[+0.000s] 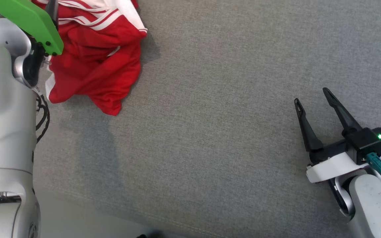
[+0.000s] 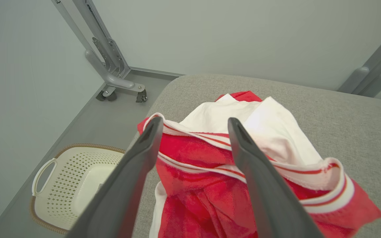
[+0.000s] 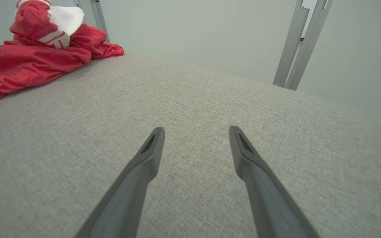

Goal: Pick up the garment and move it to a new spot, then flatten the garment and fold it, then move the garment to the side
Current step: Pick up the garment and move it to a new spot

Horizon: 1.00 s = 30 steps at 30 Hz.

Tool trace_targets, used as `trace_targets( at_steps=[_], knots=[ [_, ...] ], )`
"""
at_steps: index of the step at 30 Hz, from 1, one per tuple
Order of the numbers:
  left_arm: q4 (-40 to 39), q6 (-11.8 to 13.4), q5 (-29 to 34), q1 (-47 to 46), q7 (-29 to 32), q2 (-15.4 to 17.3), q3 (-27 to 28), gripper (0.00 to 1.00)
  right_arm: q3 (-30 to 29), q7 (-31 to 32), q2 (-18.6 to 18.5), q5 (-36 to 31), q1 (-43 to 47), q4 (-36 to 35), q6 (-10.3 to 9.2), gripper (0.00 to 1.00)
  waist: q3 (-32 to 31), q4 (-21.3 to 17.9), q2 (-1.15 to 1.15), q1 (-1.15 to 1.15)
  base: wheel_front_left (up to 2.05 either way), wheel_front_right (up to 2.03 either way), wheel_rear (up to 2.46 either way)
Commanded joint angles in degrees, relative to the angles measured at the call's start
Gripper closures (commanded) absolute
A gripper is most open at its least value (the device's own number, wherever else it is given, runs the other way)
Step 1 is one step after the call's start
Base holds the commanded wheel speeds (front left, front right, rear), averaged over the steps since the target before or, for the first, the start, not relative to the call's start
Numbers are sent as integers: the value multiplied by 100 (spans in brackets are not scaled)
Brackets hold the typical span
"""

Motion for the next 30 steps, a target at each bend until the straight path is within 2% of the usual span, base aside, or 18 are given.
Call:
trace_targets(
  at_steps=[1,3,6,12,13,14,18,23,26,30],
  knots=[
    [203,-21,-165,-152,193,-16,-36,0,-26,-16,-38,-26,-115,-36,-1,0,413,-352,0,-1,0,0,0],
    [506,-24,-344,-328,534,22,-209,0,-21,-16,-67,-31,-172,-58,-1,0,545,-438,0,-1,0,0,0],
    [846,-13,-501,-394,709,129,-390,0,-56,-14,-83,-41,-251,-71,-1,0,672,-522,0,-1,0,0,0],
    [1361,-13,-804,-272,491,157,-534,0,-141,-1,-70,-31,-229,-67,-2,0,743,-578,0,-1,0,0,0],
    [1376,-13,-858,-254,402,140,-561,55,-159,0,-73,-33,-200,-57,-4,0,743,-565,0,-1,0,0,0],
    [1347,-13,-923,-253,236,143,-566,100,-180,0,-74,-37,-176,-53,-4,0,744,-548,0,-1,0,0,0],
    [1224,-13,-1013,-270,-605,272,-716,100,-187,6,-58,-62,-122,57,-4,0,671,-435,0,-1,0,0,0],
    [868,-11,-1084,-236,-1768,460,-1086,100,-2,3,143,45,-177,149,1,0,298,-429,0,-1,0,0,0],
    [623,-11,-1145,-186,-2148,577,-1383,100,10,-1,271,146,-109,196,0,0,-6,-442,0,-1,0,0,0],
    [205,-10,-1271,-198,-2290,838,-1826,100,85,-4,468,310,-56,307,-2,0,-478,-548,0,-1,0,0,0]
  ],
)
